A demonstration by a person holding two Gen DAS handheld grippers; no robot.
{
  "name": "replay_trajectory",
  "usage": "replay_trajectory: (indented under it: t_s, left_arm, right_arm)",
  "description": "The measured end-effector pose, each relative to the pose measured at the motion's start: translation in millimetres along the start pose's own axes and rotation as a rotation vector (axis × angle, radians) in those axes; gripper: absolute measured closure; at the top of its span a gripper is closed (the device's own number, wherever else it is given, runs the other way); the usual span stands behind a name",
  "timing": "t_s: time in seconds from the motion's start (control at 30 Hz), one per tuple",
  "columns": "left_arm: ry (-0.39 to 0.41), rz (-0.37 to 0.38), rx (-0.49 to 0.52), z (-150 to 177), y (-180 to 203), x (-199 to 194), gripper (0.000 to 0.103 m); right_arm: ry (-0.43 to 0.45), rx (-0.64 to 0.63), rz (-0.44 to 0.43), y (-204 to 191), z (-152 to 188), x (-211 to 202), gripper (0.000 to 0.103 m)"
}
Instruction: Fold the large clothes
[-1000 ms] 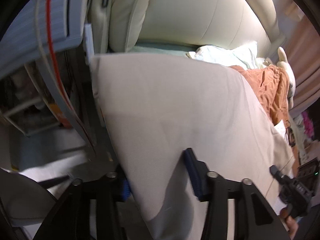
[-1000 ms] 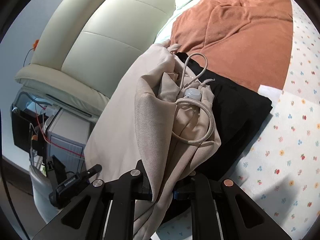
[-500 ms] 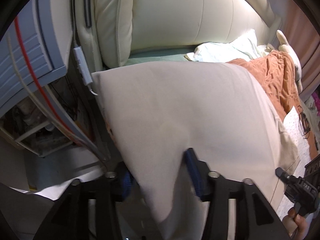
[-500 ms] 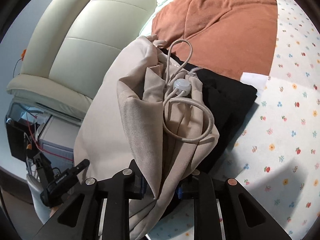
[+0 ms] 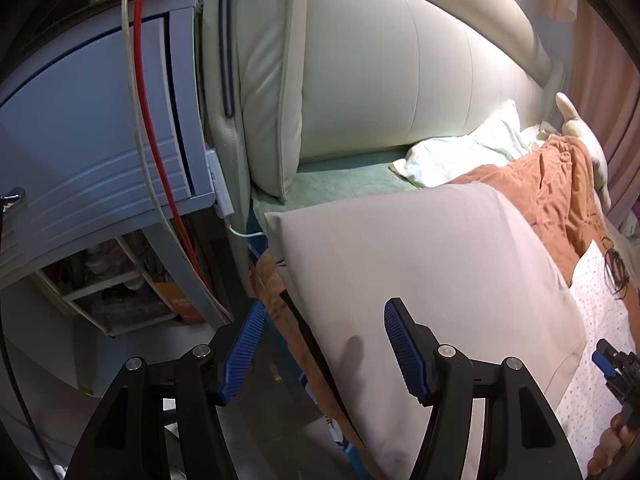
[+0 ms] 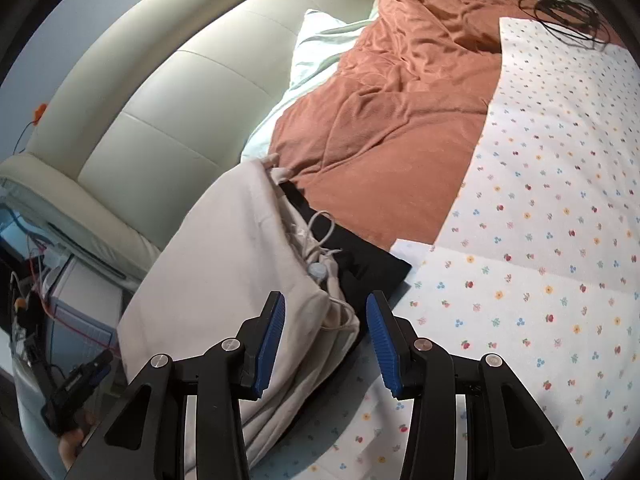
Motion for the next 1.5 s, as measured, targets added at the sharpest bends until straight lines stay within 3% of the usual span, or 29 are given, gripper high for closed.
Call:
replay_trajectory:
  t_s: [0.33, 0.57, 1.03, 1.1, 1.23, 1.37, 1.5]
  left_arm:
    - [-0.082, -0.051, 0.031, 29.9, 2.7, 30.0, 0.039]
    - [-0.082, -0.108, -0.013, 42.9, -13.1, 35.0, 0.037]
    - [-0.034, -0.005, 0.017, 90.3, 14.8, -26.1, 0.037]
    - [-0.020, 0.019, 0.031, 96.6, 21.6, -37.4, 0.033]
    - [0.040, 0.051, 0.076, 108.6, 39.6, -65.6, 0.011]
    - [0.095, 0.075, 0.133, 118.7, 61.6, -92.0, 0.004]
    - [0.125, 0.111, 0.180, 133.9, 79.7, -116.5, 0.002]
  right_arm:
    - [-0.089, -0.100, 0.024, -26.2, 35.1, 21.1, 0.059]
    - [-0.103, -0.135, 0.044, -23.0, 59.0, 0.9, 0.059]
    - [-0.069, -0.138, 0.071, 1.7, 98.2, -73.2, 0.058]
    - [-0.060, -0.143, 0.081, 2.0, 105.1, -86.3, 0.044]
    - [-0.022, -0.177, 0.112, 2.5, 118.8, -119.6, 0.027]
    - [0.023, -0.206, 0.145, 5.1, 131.5, -158.5, 0.004]
    - [0.073, -0.218, 0.205, 12.1, 142.0, -199.7, 0.000]
Point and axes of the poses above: each gripper's, at about its wrist camera, not at the fingertips, and x roughly the way its jaws point, y to its right, z to its underside, the point moved 9 cm from there along x, roughly the way its jaws point, and after that the axes turned 13 degrees about -y, right-handed, at the moved point
